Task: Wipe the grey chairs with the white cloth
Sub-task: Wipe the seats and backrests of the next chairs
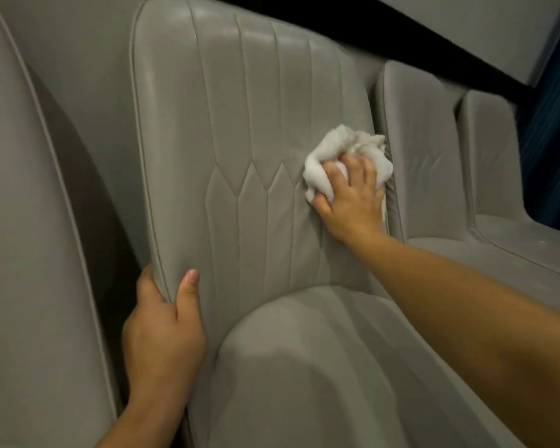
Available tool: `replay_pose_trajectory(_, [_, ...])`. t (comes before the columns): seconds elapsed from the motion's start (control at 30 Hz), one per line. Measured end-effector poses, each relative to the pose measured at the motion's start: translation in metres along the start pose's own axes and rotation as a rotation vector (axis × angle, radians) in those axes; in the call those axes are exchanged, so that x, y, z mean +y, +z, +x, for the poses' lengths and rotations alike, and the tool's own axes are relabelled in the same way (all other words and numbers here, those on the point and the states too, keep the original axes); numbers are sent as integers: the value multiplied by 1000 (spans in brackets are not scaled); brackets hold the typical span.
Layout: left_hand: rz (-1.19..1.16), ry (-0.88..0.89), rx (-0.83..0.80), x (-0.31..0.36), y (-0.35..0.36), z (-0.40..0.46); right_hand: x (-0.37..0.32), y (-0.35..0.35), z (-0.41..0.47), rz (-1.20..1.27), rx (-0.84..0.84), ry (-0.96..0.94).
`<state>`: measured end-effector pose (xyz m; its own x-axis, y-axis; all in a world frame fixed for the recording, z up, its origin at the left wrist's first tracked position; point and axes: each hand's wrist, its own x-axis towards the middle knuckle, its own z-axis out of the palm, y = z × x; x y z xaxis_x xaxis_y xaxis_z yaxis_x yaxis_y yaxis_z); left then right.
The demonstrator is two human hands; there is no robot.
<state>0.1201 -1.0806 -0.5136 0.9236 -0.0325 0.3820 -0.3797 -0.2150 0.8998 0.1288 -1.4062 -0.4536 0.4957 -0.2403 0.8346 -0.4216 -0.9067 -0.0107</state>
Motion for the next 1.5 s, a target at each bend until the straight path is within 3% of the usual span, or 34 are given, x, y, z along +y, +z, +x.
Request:
replay_pose_trajectory(0.23, [4, 28, 19, -3, 1, 1, 13, 16, -34, 46, 67, -81])
replay_pose_trajectory(0.33, [21, 37, 24, -6, 3, 1, 3, 1, 36, 31, 125, -200])
replay_pose_trajectory(0.5, [45, 18, 32, -6, 5, 3, -36, -41, 148, 105, 127, -51])
replay_pose_trajectory(0.77, [30, 1, -5, -5, 1, 3, 34, -4, -1, -3, -8, -57])
replay_pose_trajectory(1.0, [28, -5, -17, -1, 0, 2, 61, -12, -112, -26, -250, -25])
replay_pose_trajectory(1.13, [-5, 8, -5, -1, 0, 0, 58, -11, -107, -166, -243, -140])
replay_pose_trajectory(1.27, [20, 22, 24, -5, 4, 3, 54, -13, -33, -189, -133, -313])
replay_pose_trajectory(1.37, [48, 44, 54, -7, 5, 3, 36, -15, 2, -193, -165, -219])
replay_pose_trajectory(1.5, [50, 41, 54, -5, 4, 1, 30, -7, -41, -122, -158, -42])
